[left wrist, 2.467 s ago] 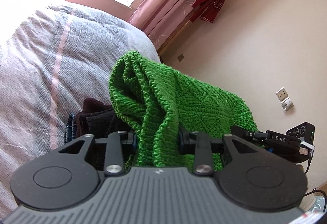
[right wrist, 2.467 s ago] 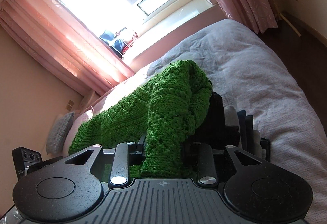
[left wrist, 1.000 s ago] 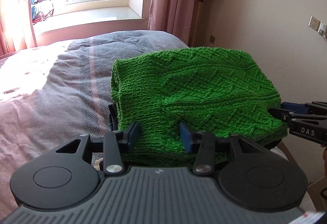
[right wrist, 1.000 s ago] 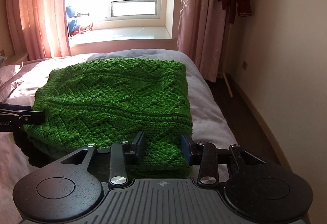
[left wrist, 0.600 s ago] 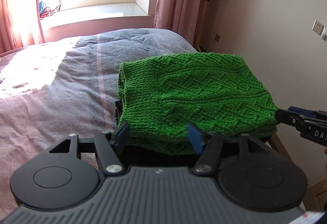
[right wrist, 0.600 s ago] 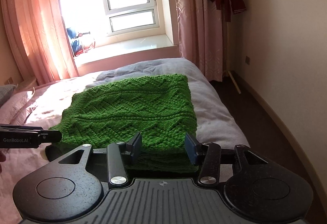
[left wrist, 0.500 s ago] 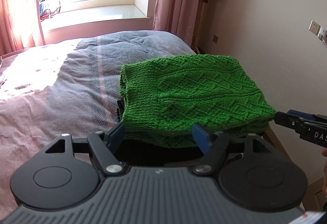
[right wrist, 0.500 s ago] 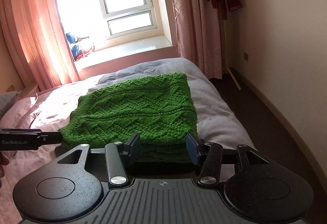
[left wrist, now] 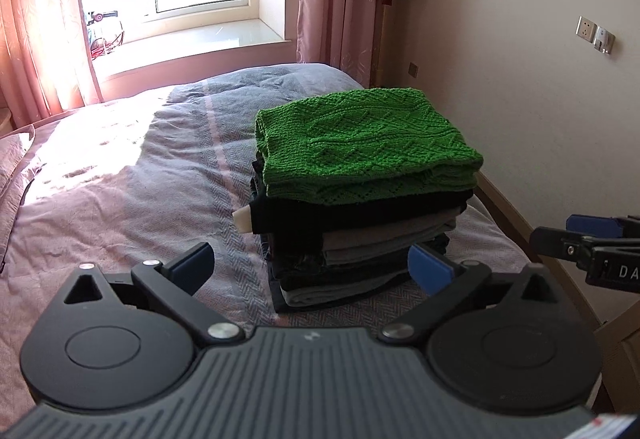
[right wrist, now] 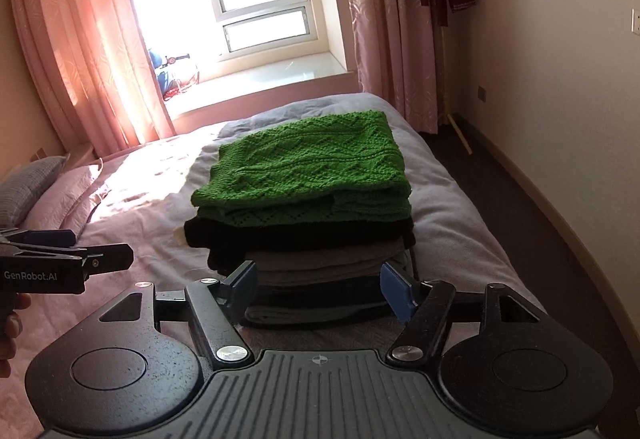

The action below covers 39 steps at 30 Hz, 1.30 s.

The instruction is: Fold large clothes

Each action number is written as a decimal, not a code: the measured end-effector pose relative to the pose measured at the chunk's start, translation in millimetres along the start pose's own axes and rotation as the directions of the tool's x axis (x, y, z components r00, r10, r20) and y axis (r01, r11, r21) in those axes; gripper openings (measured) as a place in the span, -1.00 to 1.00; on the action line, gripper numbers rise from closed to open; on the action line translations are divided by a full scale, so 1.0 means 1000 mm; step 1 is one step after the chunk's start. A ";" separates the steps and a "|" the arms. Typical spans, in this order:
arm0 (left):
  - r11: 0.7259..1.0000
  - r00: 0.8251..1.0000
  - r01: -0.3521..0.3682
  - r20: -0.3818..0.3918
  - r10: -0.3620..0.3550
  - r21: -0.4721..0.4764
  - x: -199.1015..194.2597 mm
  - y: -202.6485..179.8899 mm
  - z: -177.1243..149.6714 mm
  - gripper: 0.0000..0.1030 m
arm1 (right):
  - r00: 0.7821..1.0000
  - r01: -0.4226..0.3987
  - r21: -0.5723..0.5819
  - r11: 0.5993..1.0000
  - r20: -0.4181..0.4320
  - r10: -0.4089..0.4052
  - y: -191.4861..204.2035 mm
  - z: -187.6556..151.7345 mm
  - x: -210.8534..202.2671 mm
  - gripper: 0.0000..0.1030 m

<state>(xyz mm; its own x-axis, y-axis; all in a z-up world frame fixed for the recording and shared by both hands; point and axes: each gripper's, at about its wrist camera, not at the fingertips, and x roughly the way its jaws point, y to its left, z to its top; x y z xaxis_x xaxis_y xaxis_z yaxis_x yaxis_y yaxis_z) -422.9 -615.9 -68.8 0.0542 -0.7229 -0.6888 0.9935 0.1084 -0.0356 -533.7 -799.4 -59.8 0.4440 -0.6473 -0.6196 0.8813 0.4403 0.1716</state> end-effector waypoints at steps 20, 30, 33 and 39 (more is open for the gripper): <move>0.998 0.998 0.051 -0.045 -0.052 -0.023 -0.072 -0.009 -0.058 0.97 | 0.996 0.008 0.051 0.999 -0.087 -0.004 0.017 -0.041 -0.056 0.27; 0.998 0.997 0.055 -0.059 -0.056 -0.020 -0.072 -0.013 -0.063 0.97 | 0.994 -0.017 0.023 1.000 -0.106 0.020 0.027 -0.048 -0.057 0.27; 0.998 0.996 0.052 -0.069 -0.054 -0.024 -0.070 -0.013 -0.064 0.97 | 0.994 -0.020 0.016 1.000 -0.111 0.021 0.028 -0.049 -0.056 0.27; 0.999 0.995 0.045 -0.084 -0.047 -0.023 -0.067 -0.016 -0.067 0.97 | 0.993 -0.022 0.016 1.000 -0.118 0.023 0.027 -0.051 -0.055 0.27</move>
<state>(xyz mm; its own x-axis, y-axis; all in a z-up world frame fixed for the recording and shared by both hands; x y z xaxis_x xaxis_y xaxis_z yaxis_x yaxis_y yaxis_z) -448.8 -523.7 -70.7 -0.0011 -0.6676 -0.7445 0.9923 0.0914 -0.0834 -542.7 -719.9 -60.5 0.4423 -0.5587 -0.7015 0.8739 0.4444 0.1970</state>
